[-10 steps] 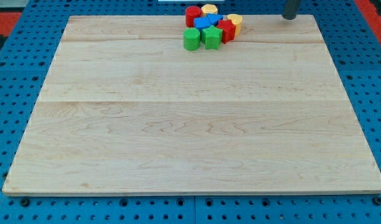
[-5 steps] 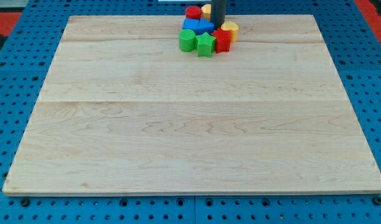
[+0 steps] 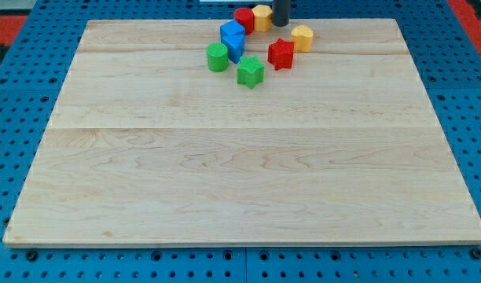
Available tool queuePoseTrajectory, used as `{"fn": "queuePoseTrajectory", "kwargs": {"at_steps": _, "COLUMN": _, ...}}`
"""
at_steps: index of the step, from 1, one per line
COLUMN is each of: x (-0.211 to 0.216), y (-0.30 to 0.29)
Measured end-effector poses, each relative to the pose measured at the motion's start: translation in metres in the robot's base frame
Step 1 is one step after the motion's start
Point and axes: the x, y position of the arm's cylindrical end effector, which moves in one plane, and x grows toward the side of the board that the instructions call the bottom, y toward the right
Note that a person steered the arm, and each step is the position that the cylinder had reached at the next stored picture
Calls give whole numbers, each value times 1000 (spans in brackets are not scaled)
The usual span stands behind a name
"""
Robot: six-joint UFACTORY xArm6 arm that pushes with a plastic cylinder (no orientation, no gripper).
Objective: Place the green blocks to the bottom left side of the red star
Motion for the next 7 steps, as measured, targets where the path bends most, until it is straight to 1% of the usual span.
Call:
{"fn": "queuePoseTrajectory", "kwargs": {"at_steps": 1, "x": 2, "y": -53}}
{"fn": "queuePoseTrajectory", "kwargs": {"at_steps": 2, "x": 18, "y": -124}}
{"fn": "queuePoseTrajectory", "kwargs": {"at_steps": 3, "x": 60, "y": -150}}
{"fn": "queuePoseTrajectory", "kwargs": {"at_steps": 4, "x": 92, "y": -74}}
{"fn": "queuePoseTrajectory", "kwargs": {"at_steps": 5, "x": 134, "y": -57}}
{"fn": "queuePoseTrajectory", "kwargs": {"at_steps": 6, "x": 145, "y": -65}}
{"fn": "queuePoseTrajectory", "kwargs": {"at_steps": 7, "x": 150, "y": -132}}
